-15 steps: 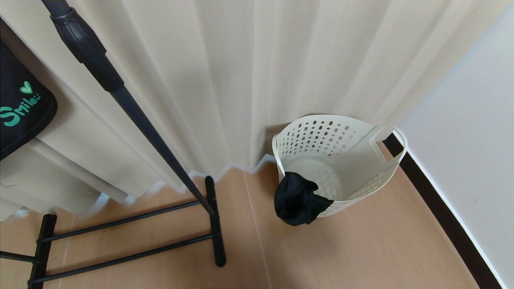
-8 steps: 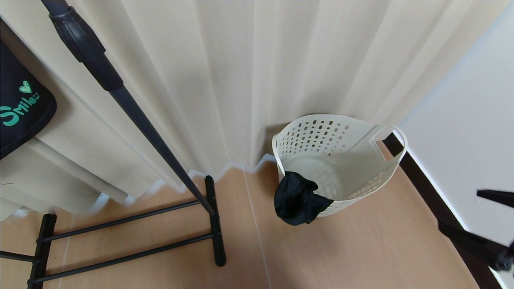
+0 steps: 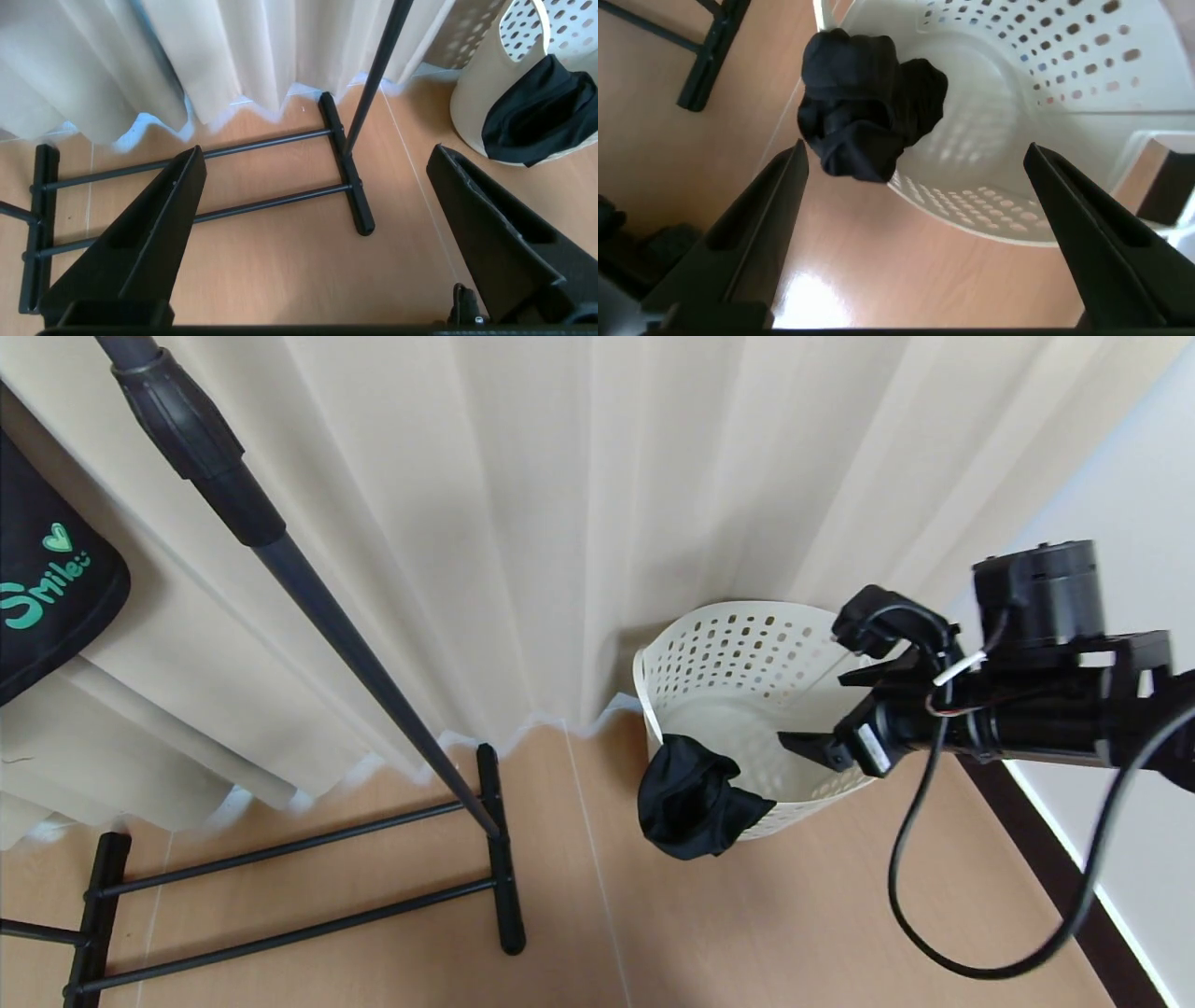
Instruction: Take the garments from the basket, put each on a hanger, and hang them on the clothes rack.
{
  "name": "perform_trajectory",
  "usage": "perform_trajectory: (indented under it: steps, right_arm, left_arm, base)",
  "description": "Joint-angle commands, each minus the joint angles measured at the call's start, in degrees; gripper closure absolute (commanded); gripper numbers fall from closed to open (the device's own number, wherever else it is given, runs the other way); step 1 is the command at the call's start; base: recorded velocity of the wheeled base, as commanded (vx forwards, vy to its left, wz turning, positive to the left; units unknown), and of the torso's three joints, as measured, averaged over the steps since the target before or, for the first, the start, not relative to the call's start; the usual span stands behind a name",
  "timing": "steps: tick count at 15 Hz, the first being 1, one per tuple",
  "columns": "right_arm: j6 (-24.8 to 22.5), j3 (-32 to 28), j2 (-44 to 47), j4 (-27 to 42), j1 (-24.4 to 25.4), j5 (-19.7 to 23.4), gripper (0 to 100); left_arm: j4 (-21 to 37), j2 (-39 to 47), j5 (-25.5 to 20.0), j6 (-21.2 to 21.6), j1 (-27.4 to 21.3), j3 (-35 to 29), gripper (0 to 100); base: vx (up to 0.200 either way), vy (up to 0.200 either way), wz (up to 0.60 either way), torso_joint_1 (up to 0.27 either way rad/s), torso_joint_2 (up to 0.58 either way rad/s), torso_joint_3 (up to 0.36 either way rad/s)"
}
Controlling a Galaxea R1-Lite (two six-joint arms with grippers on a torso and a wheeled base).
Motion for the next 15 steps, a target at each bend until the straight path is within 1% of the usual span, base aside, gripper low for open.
perform_trajectory:
  steps: [1,4,5,9,15]
  right_arm:
    - [-0.4,-5.1,10.9,-1.6,0.1,0.1,0]
    - [-0.4,-7.0,15.1,-2.1,-0.2,-0.2,0]
    - [-0.4,-7.7,15.8,-2.1,-1.2,-0.2,0]
    - [-0.4,-10.5,20.9,-2.2,-2.3,-0.2,0]
    - [-0.3,-12.1,24.7,-2.3,-2.6,-0.4,0]
  left_arm:
    - [0.0,0.0,0.0,0.0,0.0,0.0,0]
    - [0.0,0.0,0.0,0.0,0.0,0.0,0]
    - [0.0,0.0,0.0,0.0,0.0,0.0,0]
    - [0.0,0.0,0.0,0.0,0.0,0.0,0]
    - [0.0,0.0,0.0,0.0,0.0,0.0,0]
  base:
    - [0.0,0.0,0.0,0.0,0.0,0.0]
    - [0.0,0.0,0.0,0.0,0.0,0.0]
    - [0.0,0.0,0.0,0.0,0.0,0.0]
    - [0.0,0.0,0.0,0.0,0.0,0.0]
    - [0.0,0.0,0.0,0.0,0.0,0.0]
